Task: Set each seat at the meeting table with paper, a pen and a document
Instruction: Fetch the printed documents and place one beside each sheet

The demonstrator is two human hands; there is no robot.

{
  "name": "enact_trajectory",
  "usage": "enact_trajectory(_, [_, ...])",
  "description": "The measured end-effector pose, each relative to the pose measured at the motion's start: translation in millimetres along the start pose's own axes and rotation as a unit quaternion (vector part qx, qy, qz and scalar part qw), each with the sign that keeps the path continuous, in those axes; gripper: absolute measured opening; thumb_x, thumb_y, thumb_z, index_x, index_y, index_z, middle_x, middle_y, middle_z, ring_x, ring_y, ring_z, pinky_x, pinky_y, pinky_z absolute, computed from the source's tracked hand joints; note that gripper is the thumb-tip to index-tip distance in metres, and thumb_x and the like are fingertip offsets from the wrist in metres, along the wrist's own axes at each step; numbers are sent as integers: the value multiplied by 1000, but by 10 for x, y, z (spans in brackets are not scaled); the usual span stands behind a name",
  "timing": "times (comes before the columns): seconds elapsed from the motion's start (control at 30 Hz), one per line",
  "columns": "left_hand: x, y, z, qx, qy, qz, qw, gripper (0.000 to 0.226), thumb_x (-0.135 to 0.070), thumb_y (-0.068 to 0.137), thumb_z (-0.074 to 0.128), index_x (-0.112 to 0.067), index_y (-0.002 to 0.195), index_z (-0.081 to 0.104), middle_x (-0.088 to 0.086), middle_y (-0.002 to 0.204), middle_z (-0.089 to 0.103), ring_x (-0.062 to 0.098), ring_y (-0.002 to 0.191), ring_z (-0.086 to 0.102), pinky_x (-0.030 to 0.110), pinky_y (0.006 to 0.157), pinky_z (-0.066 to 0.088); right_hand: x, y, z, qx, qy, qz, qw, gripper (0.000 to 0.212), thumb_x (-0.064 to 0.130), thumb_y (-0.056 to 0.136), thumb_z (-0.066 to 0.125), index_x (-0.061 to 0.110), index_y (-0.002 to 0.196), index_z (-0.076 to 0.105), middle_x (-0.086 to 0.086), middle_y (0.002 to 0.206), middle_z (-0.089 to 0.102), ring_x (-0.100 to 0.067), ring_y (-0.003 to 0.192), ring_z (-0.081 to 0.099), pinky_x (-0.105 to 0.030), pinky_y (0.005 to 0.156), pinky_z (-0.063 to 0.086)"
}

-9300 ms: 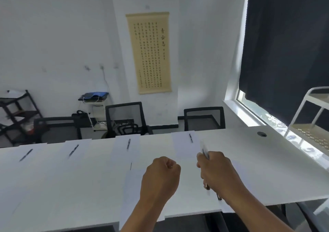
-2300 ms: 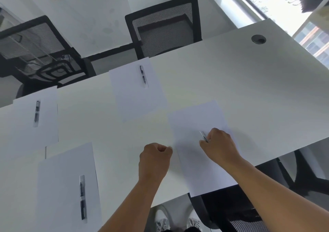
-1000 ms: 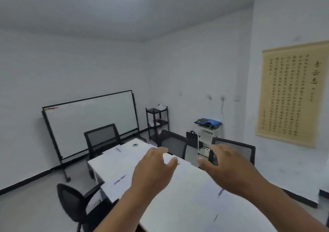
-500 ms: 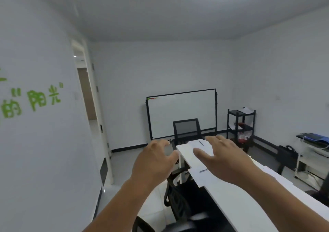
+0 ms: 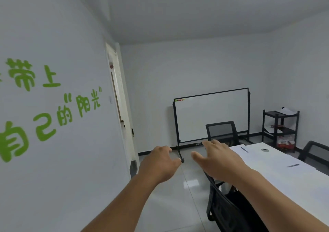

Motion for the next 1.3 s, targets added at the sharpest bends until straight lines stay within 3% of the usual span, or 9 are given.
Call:
enact_trajectory(0.07, [207, 228, -63, 5, 1, -1, 1000, 63, -53, 101, 60, -26, 157, 52, -1, 160, 53, 23, 140, 57, 44, 114, 50, 205, 223, 121, 12, -9, -1, 1000, 52, 68, 100, 41, 23, 120, 56, 2, 127, 57, -24, 123, 52, -42, 94, 46])
enact_trajectory(0.17, [416, 527, -91, 10, 3, -4, 1000, 62, -51, 102, 60, -25, 157, 52, 0, 159, 55, 23, 139, 58, 42, 112, 51, 349, 563, 240, 20, -31, -9, 999, 47, 69, 99, 40, 23, 104, 53, -1, 119, 59, -25, 114, 55, -47, 95, 51])
enact_trajectory(0.27, [645, 847, -47, 25, 23, -14, 999, 61, -50, 102, 60, -23, 156, 53, 0, 157, 56, 23, 136, 60, 40, 108, 51, 428, 992, 442, 39, -54, -25, 997, 49, 68, 98, 38, 23, 105, 55, -3, 117, 58, -27, 111, 55, -46, 90, 50])
enact_trajectory(0.4, [1022, 1413, 56, 39, 59, -42, 997, 51, -48, 100, 59, -18, 141, 63, 3, 140, 66, 21, 112, 65, 42, 99, 55, 560, 1684, 842, 82, -79, -59, 992, 51, 66, 99, 39, 21, 114, 58, -6, 124, 59, -29, 110, 56, -45, 87, 50])
enact_trajectory(0.6, [1352, 2279, 155, 70, 94, -43, 992, 51, -48, 100, 61, -15, 139, 66, 0, 116, 59, 19, 99, 54, 38, 92, 52, 659, 2514, 1263, 115, -97, -74, 986, 43, 64, 101, 40, 24, 110, 49, -5, 124, 59, -26, 108, 54, -43, 83, 47])
enact_trajectory(0.73, [1596, 2984, 222, 78, 100, -27, 992, 51, -48, 101, 59, -20, 144, 62, 2, 138, 64, 21, 119, 63, 35, 94, 48, 671, 3191, 1562, 120, -110, -54, 985, 54, 64, 102, 41, 19, 127, 57, -4, 131, 59, -25, 110, 50, -43, 85, 46])
enact_trajectory(0.83, [1854, 3505, 290, 82, 98, -18, 992, 43, -48, 99, 59, -19, 131, 65, -1, 134, 66, 19, 106, 59, 38, 96, 52, 703, 3682, 1806, 124, -124, -35, 984, 54, 65, 101, 43, 20, 126, 59, -3, 130, 60, -27, 116, 54, -44, 85, 47])
enact_trajectory(1.1, [2583, 5192, 161, 106, 86, 37, 990, 63, -51, 102, 57, -28, 159, 50, -3, 161, 52, 20, 133, 62, 35, 101, 52, 1129, 5300, 2360, 124, -132, 13, 983, 50, 66, 100, 44, 22, 120, 59, -2, 129, 60, -25, 115, 56, -43, 90, 51])
enact_trajectory(1.3, [2809, 6396, 132, 116, 78, 69, 988, 64, -55, 103, 55, -28, 161, 48, -3, 163, 50, 22, 140, 58, 39, 110, 51, 1262, 6330, 2415, 101, -135, 39, 985, 50, 64, 101, 44, 22, 124, 58, 0, 127, 59, -23, 111, 56, -42, 89, 51])
Point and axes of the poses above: each hand's wrist, its own y-axis towards the middle knuckle, its own z-axis out of the palm, x = y × z, the point moved 5 cm from there along y, towards the middle knuckle
